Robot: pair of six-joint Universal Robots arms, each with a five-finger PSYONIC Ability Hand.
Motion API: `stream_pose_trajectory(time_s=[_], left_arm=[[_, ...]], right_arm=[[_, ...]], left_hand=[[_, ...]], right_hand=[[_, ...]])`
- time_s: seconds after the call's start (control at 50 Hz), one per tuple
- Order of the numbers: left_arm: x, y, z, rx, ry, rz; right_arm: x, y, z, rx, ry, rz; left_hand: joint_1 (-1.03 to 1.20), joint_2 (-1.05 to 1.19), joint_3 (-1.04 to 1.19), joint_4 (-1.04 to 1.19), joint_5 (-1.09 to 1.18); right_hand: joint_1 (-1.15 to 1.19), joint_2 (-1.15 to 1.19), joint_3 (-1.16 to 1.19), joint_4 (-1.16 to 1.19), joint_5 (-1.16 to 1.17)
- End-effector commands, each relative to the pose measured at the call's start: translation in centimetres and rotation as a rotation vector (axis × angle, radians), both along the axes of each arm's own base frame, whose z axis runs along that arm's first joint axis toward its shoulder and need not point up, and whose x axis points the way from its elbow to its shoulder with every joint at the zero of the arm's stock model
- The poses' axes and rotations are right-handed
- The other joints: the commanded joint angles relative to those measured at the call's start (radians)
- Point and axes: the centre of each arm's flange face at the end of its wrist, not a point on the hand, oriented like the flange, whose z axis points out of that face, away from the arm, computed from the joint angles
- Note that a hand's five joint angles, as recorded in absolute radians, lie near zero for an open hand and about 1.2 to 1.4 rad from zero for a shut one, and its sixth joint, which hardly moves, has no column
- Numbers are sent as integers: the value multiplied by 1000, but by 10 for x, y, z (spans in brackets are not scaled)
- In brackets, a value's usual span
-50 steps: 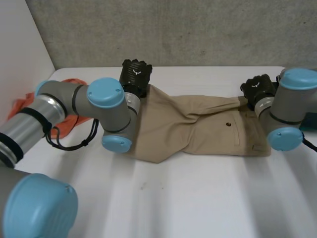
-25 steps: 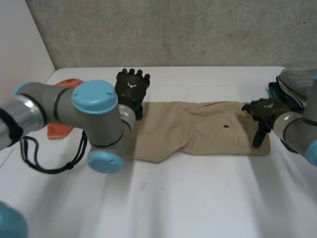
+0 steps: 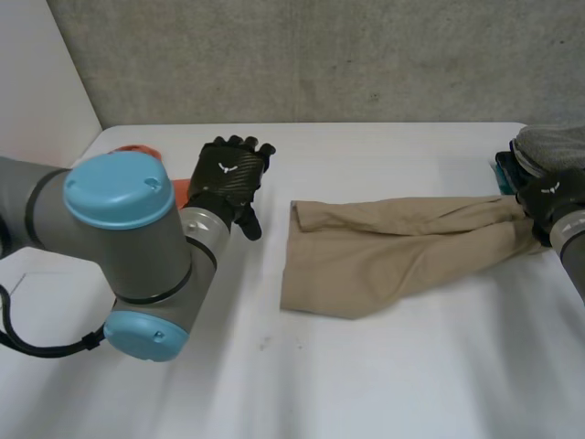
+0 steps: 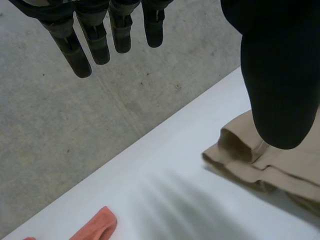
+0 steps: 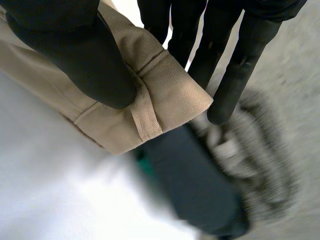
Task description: Fold the laundry.
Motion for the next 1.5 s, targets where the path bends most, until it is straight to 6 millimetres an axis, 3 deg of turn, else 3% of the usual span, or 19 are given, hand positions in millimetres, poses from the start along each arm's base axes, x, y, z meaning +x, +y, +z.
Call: stream_pose_trajectory(time_s=[0.02,0.06,0.12,0.14,0.22,0.28,0.3,0.38,0.42,0.52,0.6,0.68,0.78,0.88,1.02,1.14,1.36,1.46,1.5], left_arm=[[16,0,11,-9,12,36],[21,-3,12,-8,11,52],[28,-4,12,2,14,68],[29,-3,12,4,15,70],[33,-1,8,22,20,74],[35,-2,5,35,25,81],[35,-2,5,34,28,83],[35,-5,9,25,47,86],[32,-8,13,11,60,82],[20,-18,28,-43,104,67],[-2,-20,30,-41,160,-2],[-34,-16,29,-25,199,-143],[-69,-15,8,46,160,-247],[-85,-24,-20,141,99,-242],[-78,-36,-60,262,-31,-102],[-64,-23,-83,351,-206,-65],[-65,-9,-76,356,-246,-94],[-65,-5,-76,351,-271,-106],[-67,-3,-69,340,-260,-108]], right_arm=[[93,25,26,-279,105,314],[137,49,22,-349,75,487],[170,75,6,-354,58,646],[187,95,-12,-322,59,760],[213,132,-50,-248,79,964],[215,141,-60,-221,80,1019],[215,142,-59,-224,79,1029],[213,137,-43,-238,35,976],[206,130,-28,-237,-18,932],[172,107,35,-145,-471,758],[148,89,50,-1,-730,628],[121,62,54,113,-794,478],[119,40,32,271,-770,375],[124,22,20,357,-717,345],[131,2,-7,437,-647,345],[133,-3,-34,472,-525,358],[131,-3,-60,503,-444,367],[130,-2,-53,486,-446,356],[128,-2,-40,449,-445,352]], left_hand=[[-15,-30,-36,-28,-48],[-15,-30,-36,-28,-48],[-15,-30,-36,-28,-48],[-15,-30,-36,-28,-48],[-15,-30,-36,-28,-48],[-15,-30,-36,-28,-48],[-15,-30,-36,-28,-48],[-15,-30,-36,-28,-48],[-15,-30,-36,-28,-48],[-15,-30,-36,-28,-48],[-15,-30,-36,-28,-48],[-15,-30,-36,-28,-48],[-15,-30,-36,-28,-48],[-8,-24,-29,-22,-42],[-11,-27,-32,-25,-45],[-14,-29,-35,-28,-47],[-8,-24,-29,-22,-42],[-14,-29,-35,-28,-47],[-14,-30,-35,-28,-47]], right_hand=[[327,229,229,200,244],[327,229,229,200,244],[327,229,229,200,244],[327,229,229,200,244],[327,229,229,200,244],[327,229,229,200,244],[-116,-215,-214,-244,-200],[-892,-990,-990,-1019,-975],[-894,-993,-992,-1022,-978],[-894,-993,-992,-1022,-978],[-894,-993,-992,-1022,-978],[-894,-993,-992,-1022,-978],[-894,-993,-992,-1022,-978],[-894,-993,-992,-1022,-978],[-894,-993,-992,-1022,-978],[-894,-993,-992,-1022,-978],[-894,-993,-992,-1022,-978],[-894,-993,-992,-1022,-978],[-894,-993,-992,-1022,-978]])
